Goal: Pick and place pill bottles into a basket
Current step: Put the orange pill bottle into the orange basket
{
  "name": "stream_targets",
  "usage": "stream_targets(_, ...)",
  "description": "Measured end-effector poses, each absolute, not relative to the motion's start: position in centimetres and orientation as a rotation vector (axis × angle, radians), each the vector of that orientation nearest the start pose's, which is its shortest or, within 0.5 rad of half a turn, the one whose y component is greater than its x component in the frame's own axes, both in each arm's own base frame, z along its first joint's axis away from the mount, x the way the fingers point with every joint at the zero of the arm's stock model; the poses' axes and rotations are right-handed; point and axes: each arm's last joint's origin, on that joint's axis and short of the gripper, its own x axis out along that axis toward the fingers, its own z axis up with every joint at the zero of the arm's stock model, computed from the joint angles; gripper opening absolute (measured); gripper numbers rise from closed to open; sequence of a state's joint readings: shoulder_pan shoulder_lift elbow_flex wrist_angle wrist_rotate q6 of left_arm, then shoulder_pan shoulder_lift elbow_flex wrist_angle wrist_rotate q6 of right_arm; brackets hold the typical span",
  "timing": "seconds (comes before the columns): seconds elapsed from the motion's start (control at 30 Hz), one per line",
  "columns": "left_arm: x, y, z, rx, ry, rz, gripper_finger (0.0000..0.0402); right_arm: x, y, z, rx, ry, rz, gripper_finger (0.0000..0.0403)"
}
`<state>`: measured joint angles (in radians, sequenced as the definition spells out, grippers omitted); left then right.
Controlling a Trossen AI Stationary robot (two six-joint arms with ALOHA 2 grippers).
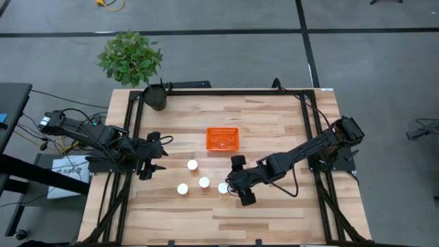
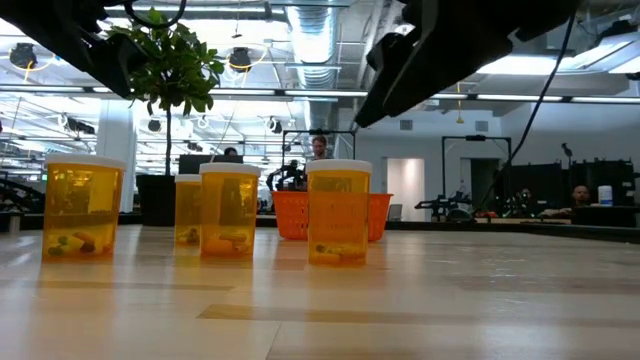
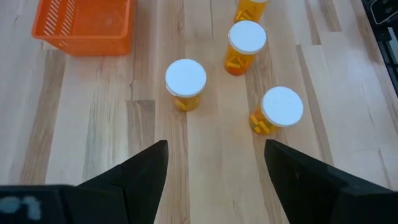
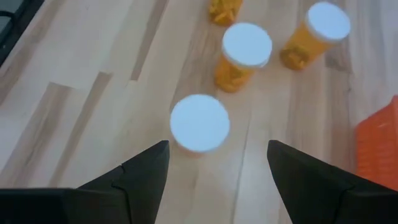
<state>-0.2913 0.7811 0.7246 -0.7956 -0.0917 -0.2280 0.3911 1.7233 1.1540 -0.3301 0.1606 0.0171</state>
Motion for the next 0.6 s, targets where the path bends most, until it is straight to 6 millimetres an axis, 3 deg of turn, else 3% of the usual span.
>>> stream_targets(0.37, 13.9, -3.9, 26.3, -0.051, 0.853, -0.09, 0.0256, 33.6, 13.4, 23.5, -0.172, 0.946, 0.172, 0.0266)
stream_targets(0.6, 13.9, -3.9, 26.3, -0.051, 0.852, -0.089, 0.0256, 35.5, 14.3, 22.9, -0.202, 1.116, 0.201, 0.0265)
